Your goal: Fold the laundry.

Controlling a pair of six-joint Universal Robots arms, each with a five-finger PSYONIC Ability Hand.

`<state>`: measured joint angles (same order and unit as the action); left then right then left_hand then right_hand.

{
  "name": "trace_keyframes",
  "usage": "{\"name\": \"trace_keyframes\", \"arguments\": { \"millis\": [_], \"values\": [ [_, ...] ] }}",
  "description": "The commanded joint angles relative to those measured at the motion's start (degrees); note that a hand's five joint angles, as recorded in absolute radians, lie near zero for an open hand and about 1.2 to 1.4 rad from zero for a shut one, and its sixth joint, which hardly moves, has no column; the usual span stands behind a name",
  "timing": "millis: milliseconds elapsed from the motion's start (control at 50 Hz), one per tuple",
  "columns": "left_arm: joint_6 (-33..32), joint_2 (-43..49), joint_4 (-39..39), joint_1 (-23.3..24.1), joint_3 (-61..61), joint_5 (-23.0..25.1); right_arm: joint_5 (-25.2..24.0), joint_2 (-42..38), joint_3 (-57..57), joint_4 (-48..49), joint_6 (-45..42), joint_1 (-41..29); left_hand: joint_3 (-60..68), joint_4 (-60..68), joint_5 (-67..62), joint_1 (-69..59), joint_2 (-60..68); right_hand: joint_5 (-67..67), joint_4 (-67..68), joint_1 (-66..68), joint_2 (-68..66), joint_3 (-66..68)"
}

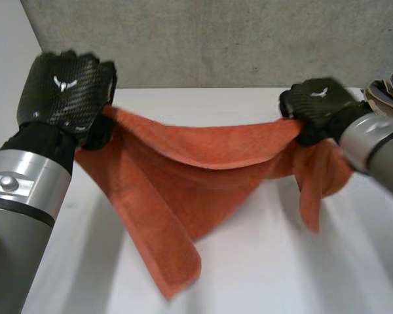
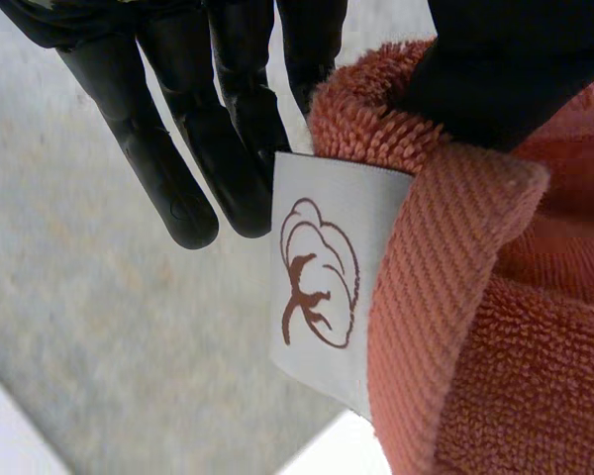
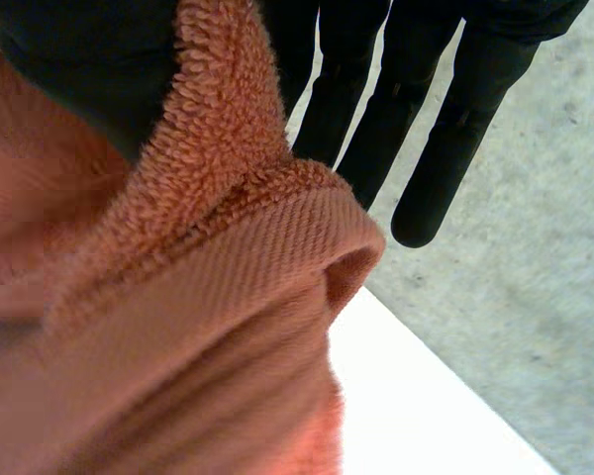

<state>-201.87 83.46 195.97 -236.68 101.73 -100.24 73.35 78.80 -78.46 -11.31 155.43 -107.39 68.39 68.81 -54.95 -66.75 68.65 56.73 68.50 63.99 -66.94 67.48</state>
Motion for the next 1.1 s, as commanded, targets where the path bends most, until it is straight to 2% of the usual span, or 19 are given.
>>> {"name": "trace_keyframes", "arguments": {
  "millis": [20,100,220,280,320,400,440,460,480,540,600,700,760,840,980,1040,1060,1080,1100],
  "values": [
    [-0.1,7.1,0.0,-1.9,2.5,0.3,-2.8,-4.7,10.8,-19.5,-8.2,2.5,11.6,11.2,-15.0,-13.2,11.4,13.3,11.5,16.0,-13.1,12.5],
    [0.2,13.6,0.2,-2.0,2.2,0.4,-1.3,-9.9,12.4,-24.7,-17.2,1.7,11.6,11.2,-15.0,-13.2,11.4,13.3,11.5,16.0,-13.1,12.5],
    [0.5,21.8,1.3,-2.0,-2.3,2.2,0.7,-16.7,12.1,-26.2,-27.9,0.4,11.6,11.2,-15.0,-13.2,11.4,13.3,11.5,16.0,-13.1,12.5],
    [0.7,23.7,1.8,-2.0,-5.1,2.4,0.5,-20.1,12.9,-22.1,-32.0,0.3,11.6,11.2,-15.0,-13.2,11.4,13.3,11.5,16.0,-13.1,12.5],
    [0.8,24.6,1.8,-1.8,-6.4,2.4,1.2,-23.5,13.9,-14.2,-34.7,0.3,11.6,11.2,-15.0,-13.2,11.4,13.3,11.5,16.0,-13.1,12.5],
    [0.9,25.7,1.9,-1.3,-7.9,2.3,1.3,-25.4,12.5,2.5,-37.6,0.0,11.6,11.2,-15.0,-13.2,11.4,11.2,9.4,13.9,-11.0,10.4],
    [1.0,25.7,1.9,-1.2,-8.0,2.2,0.7,-25.1,10.6,8.2,-37.7,0.2,11.6,11.2,-15.0,-13.2,11.4,-20.6,-22.4,-17.9,20.8,-21.4],
    [1.0,25.7,1.9,-1.2,-8.0,2.2,1.0,-24.5,8.3,13.0,-37.0,0.4,11.6,11.2,-15.0,-13.2,11.4,-52.0,-53.7,-49.2,52.2,-52.7],
    [1.0,25.7,1.9,-1.2,-7.9,2.2,1.5,-24.0,7.3,15.1,-36.9,0.4,11.6,11.2,-15.0,-13.2,11.4,-56.7,-58.5,-54.0,56.9,-57.5],
    [1.0,25.5,1.8,-1.2,-7.2,2.2,2.5,-21.2,4.0,18.8,-34.9,0.4,11.6,11.2,-15.0,-13.2,11.4,-56.7,-58.5,-54.0,56.9,-57.5],
    [1.0,25.2,1.8,-1.3,-6.4,2.2,4.0,-18.9,2.0,18.2,-30.6,0.6,11.6,11.2,-15.0,-13.2,11.4,-56.7,-58.5,-54.0,56.9,-57.5],
    [1.0,24.8,1.9,-1.4,-5.6,2.3,10.0,-12.3,-3.4,12.4,-14.4,1.0,11.6,11.2,-15.0,-13.2,11.4,-56.7,-58.5,-54.0,56.9,-57.5],
    [1.0,24.7,1.9,-1.4,-5.3,2.3,10.8,-10.4,-4.9,7.8,-8.2,1.0,11.6,11.2,-15.0,-13.2,11.4,-56.7,-58.4,-53.9,56.9,-57.4],
    [1.0,24.7,1.9,-1.3,-5.0,2.3,10.9,-9.3,-8.3,0.3,0.5,3.0,11.6,11.2,-15.0,-13.2,11.4,-48.6,-50.4,-45.9,48.8,-49.3],
    [1.2,24.6,1.9,-1.2,-4.4,2.3,10.7,-9.5,-12.5,4.7,5.8,4.9,11.6,11.2,-15.0,-13.2,11.4,-42.4,-44.1,-39.6,42.6,-43.1],
    [1.3,24.6,1.9,-1.1,-4.3,2.3,10.8,-10.1,-14.5,7.7,6.3,6.2,11.6,11.2,-15.0,-13.2,11.4,-26.1,-27.9,-23.4,26.3,-26.8],
    [1.3,24.5,1.9,-1.1,-4.2,2.3,10.8,-10.2,-14.9,8.4,6.3,6.5,11.6,11.2,-15.0,-13.2,11.4,-15.5,-17.3,-12.8,15.7,-16.3],
    [1.3,24.4,1.9,-1.2,-4.1,2.2,10.7,-10.5,-15.4,10.2,6.2,7.3,11.6,11.2,-15.0,-13.2,11.4,13.0,11.2,15.7,-12.8,12.2],
    [1.3,24.0,1.8,-1.2,-4.0,2.2,10.7,-10.5,-15.6,11.2,6.0,7.6,11.6,11.2,-15.0,-13.2,11.4,13.3,11.5,16.0,-13.1,12.5]
  ]
}}
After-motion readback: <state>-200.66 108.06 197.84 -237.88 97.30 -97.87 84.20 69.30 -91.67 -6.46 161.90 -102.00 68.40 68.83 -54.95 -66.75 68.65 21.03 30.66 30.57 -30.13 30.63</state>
